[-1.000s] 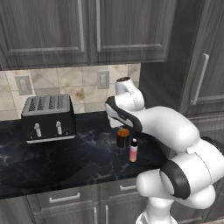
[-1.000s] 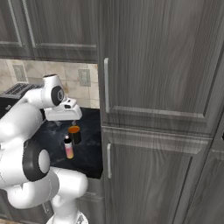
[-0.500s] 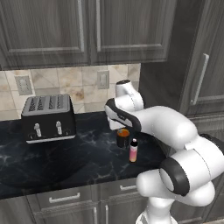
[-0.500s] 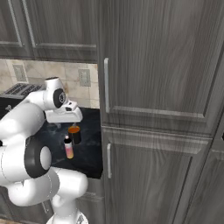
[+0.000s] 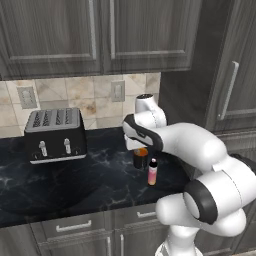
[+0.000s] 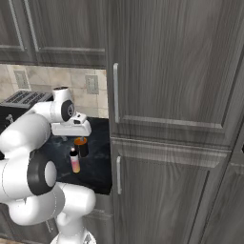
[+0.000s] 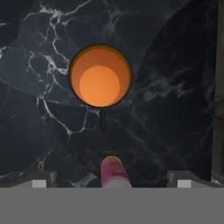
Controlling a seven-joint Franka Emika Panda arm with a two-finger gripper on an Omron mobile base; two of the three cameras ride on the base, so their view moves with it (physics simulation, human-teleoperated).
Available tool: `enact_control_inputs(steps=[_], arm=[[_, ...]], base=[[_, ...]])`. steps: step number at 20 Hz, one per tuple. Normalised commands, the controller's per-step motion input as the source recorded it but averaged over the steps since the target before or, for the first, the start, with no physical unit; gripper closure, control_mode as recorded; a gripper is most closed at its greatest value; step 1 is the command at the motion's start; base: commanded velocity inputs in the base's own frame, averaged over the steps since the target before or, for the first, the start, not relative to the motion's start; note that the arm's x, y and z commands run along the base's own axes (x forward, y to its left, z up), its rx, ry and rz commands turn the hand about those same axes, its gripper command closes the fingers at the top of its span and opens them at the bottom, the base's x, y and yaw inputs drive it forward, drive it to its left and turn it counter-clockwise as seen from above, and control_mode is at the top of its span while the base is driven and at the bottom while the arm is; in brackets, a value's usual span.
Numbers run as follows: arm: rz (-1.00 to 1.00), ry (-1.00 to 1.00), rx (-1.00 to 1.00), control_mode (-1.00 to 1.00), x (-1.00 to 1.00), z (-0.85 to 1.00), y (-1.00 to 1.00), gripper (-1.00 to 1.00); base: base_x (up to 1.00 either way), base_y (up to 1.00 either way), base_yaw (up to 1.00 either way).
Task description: Place the microwavable item in the microwave. Then, close the microwave door and press the start button.
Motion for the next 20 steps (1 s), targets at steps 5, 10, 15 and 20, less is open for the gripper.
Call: enact_control_inputs(steps=[5,10,15,20], arm=[[0.01,0.0,0.0,-1.0,0.0,-0.06,0.0,-1.0],[0.01,0.0,0.0,-1.0,0.0,-0.05,0.0,-1.0],[0.01,0.0,0.0,-1.0,0.0,-0.06,0.0,-1.0],[0.0,0.0,0.01,-1.0,0.0,-0.01,0.0,-1.0]], base=[[0.0,0.0,0.0],[0.0,0.0,0.0],[0.0,0.0,0.0],[0.0,0.0,0.0]])
